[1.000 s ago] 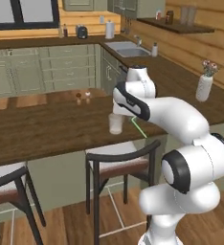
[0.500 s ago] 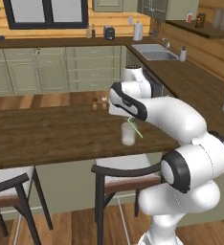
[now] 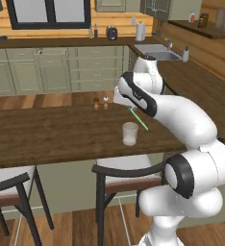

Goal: Take a straw from the drawer in front and place it inside the glass cup on the dining counter.

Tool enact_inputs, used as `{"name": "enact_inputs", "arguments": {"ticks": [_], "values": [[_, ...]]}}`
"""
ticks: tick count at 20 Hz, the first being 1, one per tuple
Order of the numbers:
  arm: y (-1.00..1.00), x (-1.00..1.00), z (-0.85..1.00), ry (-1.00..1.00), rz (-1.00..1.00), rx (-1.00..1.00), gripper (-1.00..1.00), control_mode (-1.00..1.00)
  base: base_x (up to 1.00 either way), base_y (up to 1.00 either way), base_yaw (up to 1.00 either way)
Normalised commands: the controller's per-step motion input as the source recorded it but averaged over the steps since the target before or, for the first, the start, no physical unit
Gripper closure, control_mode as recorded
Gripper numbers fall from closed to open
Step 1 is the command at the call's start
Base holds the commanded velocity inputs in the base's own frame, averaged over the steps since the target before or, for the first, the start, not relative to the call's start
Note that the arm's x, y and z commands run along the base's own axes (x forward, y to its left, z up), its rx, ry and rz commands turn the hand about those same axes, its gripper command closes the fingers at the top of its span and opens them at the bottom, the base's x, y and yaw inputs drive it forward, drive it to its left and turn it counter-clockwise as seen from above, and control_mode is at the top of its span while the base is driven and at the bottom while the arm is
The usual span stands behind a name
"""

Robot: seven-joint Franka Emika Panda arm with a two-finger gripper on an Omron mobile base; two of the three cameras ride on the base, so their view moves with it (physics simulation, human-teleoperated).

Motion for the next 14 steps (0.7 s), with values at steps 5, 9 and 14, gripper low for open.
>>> {"name": "enact_inputs", "arguments": {"ticks": [5,9,14], "values": [[-0.53,0.00,0.29,-0.50,0.28,0.24,1.00,-1.00,0.00,0.00,0.00],[-0.36,0.00,0.18,-0.53,0.28,0.23,1.00,-1.00,0.00,0.00,0.00],[-0.03,0.11,0.06,-0.40,0.18,0.23,1.00,-1.00,0.00,0.00,0.00]]}}
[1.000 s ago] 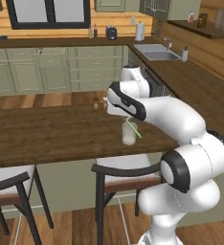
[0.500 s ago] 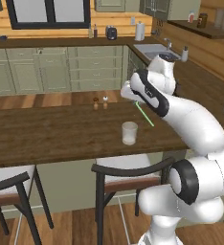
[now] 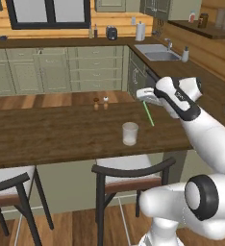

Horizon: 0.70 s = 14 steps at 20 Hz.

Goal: Take a straw from the drawer in front and place it inside the glass cup on the dining counter.

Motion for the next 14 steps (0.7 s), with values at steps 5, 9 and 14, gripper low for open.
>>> {"name": "enact_inputs", "arguments": {"ticks": [5,9,14], "values": [[0.00,0.52,0.00,-0.20,0.07,0.21,1.00,-1.00,0.00,0.00,0.00],[-0.02,0.83,-0.09,-0.02,0.06,0.16,1.00,-1.00,0.00,0.00,0.00],[-0.01,0.76,-0.17,0.04,0.07,0.08,1.00,-1.00,0.00,0.00,0.00]]}}
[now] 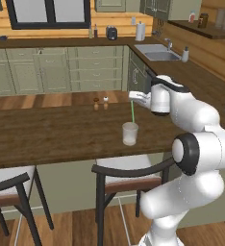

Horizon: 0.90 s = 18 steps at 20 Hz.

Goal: Take a straw from the drawer in front and place it inside the glass cup on the dining counter.

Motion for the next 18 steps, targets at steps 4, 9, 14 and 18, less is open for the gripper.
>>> {"name": "enact_inputs", "arguments": {"ticks": [4,9,14,18], "values": [[-0.01,0.57,-0.24,0.05,0.05,0.02,1.00,-1.00,0.00,0.00,0.00],[-0.02,0.38,-0.31,0.07,0.03,0.00,1.00,-1.00,0.00,0.00,0.00],[0.00,0.39,-0.25,0.05,0.03,0.00,1.00,-1.00,0.00,0.00,0.00],[0.00,0.45,-0.28,0.04,0.05,0.01,1.00,-1.00,0.00,0.00,0.00]]}}
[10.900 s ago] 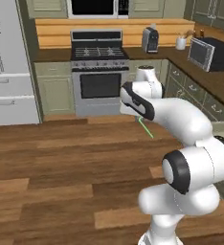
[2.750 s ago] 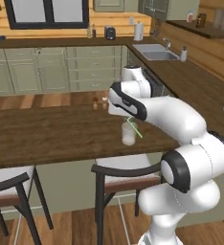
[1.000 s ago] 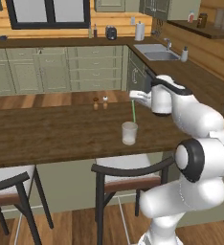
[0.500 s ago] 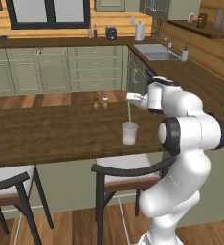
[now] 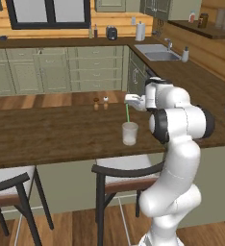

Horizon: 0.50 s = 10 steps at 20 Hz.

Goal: Take a straw from the drawer in front and place it inside the glass cup on the dining counter.

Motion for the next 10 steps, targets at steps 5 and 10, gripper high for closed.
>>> {"name": "enact_inputs", "arguments": {"ticks": [5,10], "values": [[0.00,0.56,-0.32,0.04,0.04,0.01,1.00,-1.00,0.00,0.00,0.00],[0.00,0.19,-0.18,0.03,0.02,0.03,1.00,-1.00,0.00,0.00,0.00]]}}
